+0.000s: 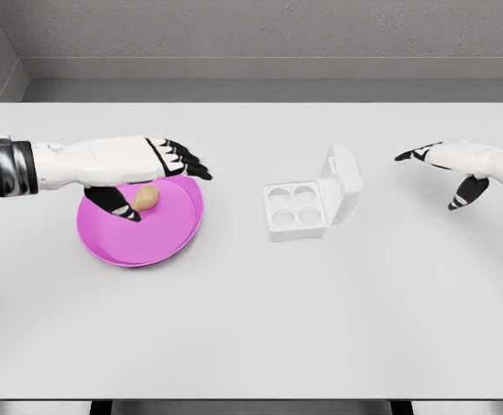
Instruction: Pack egg into the box and close the box lid
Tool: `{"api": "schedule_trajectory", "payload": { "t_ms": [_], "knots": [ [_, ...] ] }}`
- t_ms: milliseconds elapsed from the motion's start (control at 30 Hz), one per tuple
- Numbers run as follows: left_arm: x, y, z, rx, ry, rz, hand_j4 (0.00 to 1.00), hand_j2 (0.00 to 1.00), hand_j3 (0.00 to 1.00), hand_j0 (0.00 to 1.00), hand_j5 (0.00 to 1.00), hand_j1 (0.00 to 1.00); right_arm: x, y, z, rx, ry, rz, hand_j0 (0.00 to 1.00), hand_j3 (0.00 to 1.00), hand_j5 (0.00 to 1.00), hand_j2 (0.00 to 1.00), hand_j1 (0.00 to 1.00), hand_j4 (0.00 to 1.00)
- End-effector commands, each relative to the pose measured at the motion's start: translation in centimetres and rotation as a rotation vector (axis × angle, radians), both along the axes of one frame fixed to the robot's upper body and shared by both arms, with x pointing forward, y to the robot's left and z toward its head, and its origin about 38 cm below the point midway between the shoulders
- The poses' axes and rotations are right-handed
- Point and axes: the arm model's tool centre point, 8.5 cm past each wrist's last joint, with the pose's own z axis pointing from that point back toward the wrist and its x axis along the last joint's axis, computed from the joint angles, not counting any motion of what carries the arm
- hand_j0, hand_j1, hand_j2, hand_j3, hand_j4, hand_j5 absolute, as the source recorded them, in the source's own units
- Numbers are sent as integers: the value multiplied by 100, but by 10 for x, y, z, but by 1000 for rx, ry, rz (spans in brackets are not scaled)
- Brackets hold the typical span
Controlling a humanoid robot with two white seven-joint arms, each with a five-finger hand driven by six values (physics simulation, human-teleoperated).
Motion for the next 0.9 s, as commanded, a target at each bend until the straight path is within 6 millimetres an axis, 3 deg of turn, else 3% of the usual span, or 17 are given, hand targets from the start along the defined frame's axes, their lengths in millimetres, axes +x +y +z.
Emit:
{"api": "schedule_trajectory", "payload": {
  "t_ms": [0, 67, 200, 233, 300, 367, 400, 433, 667, 867],
  "knots": [
    [3, 6, -6, 32, 18, 19, 100, 100, 100, 100, 100, 100, -3, 3, -3, -10, 11, 17, 100, 100, 100, 100, 100, 100],
    [12, 20, -16, 31, 50, 75, 100, 100, 100, 100, 100, 100, -2, 3, -2, -14, 10, 20, 100, 100, 100, 100, 100, 100],
    [23, 20, -23, 46, 62, 157, 100, 100, 100, 100, 100, 100, -5, -9, 1, -38, 12, 4, 100, 100, 100, 100, 100, 100],
    [33, 29, -30, 56, 73, 203, 100, 100, 100, 100, 100, 100, -5, -12, 6, -43, 3, 6, 100, 100, 100, 100, 100, 100],
    [44, 30, -43, 51, 95, 239, 100, 100, 100, 100, 100, 100, -11, -9, 4, -40, 0, 140, 100, 100, 100, 100, 100, 100],
    [45, 33, -46, 49, 103, 245, 100, 100, 100, 100, 100, 100, -13, -10, 2, -37, -1, 192, 100, 100, 100, 100, 100, 100],
    [44, 32, -51, 50, 114, 249, 100, 100, 100, 100, 100, 100, -11, -27, -5, -41, 23, 138, 100, 100, 100, 100, 100, 100],
    [44, 32, -53, 48, 120, 250, 100, 100, 100, 100, 100, 100, -11, -29, -5, -43, 24, 133, 100, 100, 100, 100, 100, 100],
    [41, 32, -56, 23, 142, 241, 100, 100, 100, 100, 100, 100, -7, -32, 8, -30, -14, 120, 100, 100, 100, 100, 100, 100],
    [44, 40, -63, -20, 219, 327, 100, 100, 100, 100, 100, 100, -7, -32, 7, -30, -9, 112, 100, 100, 100, 100, 100, 100]
  ]
}}
